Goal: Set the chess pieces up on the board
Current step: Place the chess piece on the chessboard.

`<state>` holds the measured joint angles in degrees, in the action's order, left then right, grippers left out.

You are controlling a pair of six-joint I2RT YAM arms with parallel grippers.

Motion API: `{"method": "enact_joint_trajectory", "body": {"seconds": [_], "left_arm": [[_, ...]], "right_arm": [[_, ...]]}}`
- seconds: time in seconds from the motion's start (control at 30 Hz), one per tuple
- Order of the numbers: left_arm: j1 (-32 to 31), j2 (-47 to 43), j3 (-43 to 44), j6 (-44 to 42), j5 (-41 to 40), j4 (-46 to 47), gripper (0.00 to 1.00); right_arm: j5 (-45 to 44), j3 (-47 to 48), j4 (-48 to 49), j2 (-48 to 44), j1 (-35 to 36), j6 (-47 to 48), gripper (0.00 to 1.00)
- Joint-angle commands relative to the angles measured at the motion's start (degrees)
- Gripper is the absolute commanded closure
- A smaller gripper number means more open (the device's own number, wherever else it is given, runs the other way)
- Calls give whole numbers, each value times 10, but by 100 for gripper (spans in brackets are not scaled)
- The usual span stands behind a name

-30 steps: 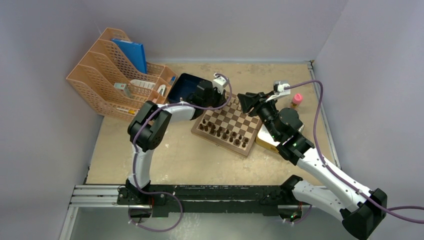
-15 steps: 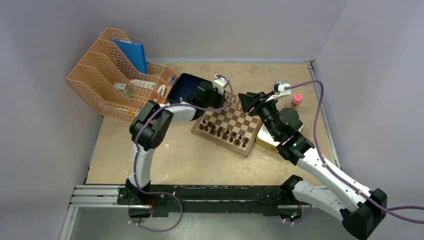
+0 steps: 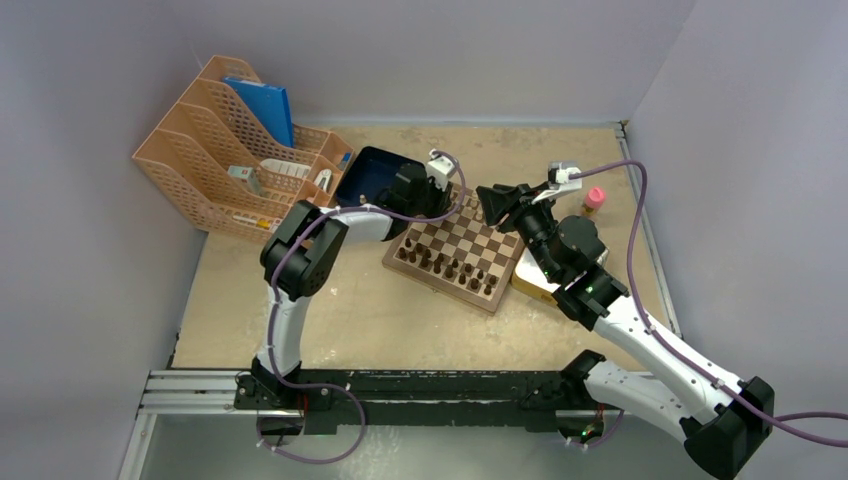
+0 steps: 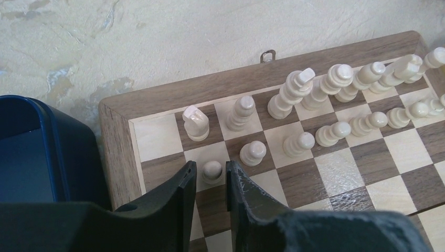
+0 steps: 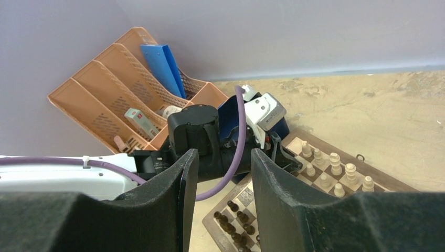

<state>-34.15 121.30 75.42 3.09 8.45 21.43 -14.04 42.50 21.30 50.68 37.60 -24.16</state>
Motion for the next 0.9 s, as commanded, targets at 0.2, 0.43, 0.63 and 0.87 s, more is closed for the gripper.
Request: {"method": "enact_joint_trajectory", "body": {"seconds": [0.2, 0.43, 0.63, 0.87], "left_arm": [[-1, 1, 22, -15, -2, 12, 69], [-1, -14, 22, -7, 8, 4, 68], [-1, -36, 22, -1, 3, -7, 67], [-1, -62, 16, 8, -1, -20, 66]], "right_arm": [[-9, 13, 23, -3, 2, 8, 55], [-8, 12, 23, -4, 1, 8, 55], [-7, 12, 24, 0, 1, 8, 55], [3, 15, 21, 7, 1, 11, 55]]}}
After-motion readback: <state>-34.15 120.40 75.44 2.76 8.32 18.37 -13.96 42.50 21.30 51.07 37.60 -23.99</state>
